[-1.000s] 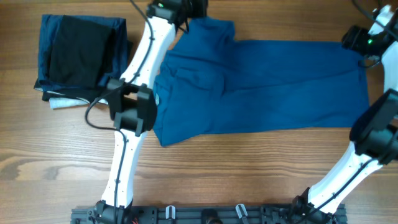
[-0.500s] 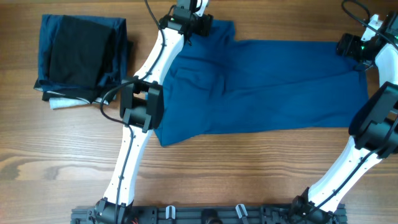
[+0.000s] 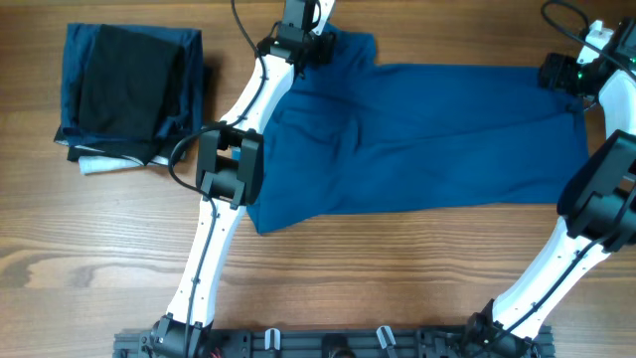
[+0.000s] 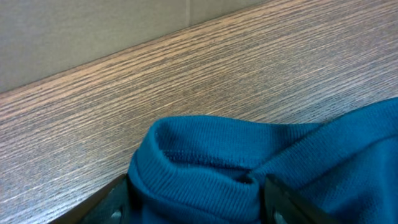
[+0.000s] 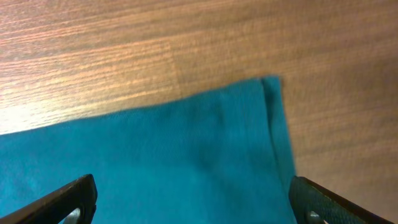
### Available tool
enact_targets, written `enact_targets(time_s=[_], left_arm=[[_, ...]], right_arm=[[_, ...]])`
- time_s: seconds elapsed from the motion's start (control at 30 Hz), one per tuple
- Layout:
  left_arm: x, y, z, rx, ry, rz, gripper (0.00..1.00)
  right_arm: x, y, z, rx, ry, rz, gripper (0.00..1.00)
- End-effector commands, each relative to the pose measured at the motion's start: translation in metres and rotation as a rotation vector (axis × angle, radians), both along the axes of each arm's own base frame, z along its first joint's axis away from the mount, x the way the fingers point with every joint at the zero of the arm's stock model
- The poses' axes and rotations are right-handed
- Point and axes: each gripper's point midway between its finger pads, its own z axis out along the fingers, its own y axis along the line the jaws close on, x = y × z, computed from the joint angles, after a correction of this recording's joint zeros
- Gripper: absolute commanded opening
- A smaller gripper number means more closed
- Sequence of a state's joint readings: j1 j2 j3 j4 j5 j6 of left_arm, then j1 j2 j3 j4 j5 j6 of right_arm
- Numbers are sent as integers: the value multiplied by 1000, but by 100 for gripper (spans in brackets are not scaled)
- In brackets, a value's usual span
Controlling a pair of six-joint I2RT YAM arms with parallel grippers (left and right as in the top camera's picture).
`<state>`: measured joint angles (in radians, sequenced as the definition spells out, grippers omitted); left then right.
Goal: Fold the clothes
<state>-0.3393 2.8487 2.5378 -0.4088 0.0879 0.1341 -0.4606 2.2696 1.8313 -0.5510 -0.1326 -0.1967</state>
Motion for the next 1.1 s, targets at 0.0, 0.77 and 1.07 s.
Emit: enact_targets(time_s=[0.0,0.77,1.07], left_arm=[[-7,3,-31,4,61,3,60],[-22,1,-43,28,129,-8,52],[-25,2,-46,35,147,-7,52]], right_arm=[[9,-10,-8,-86,-5,34,99],[20,-43,-88,-144,3,-92,68],[12,-51,-92,22,-39,-281,79]])
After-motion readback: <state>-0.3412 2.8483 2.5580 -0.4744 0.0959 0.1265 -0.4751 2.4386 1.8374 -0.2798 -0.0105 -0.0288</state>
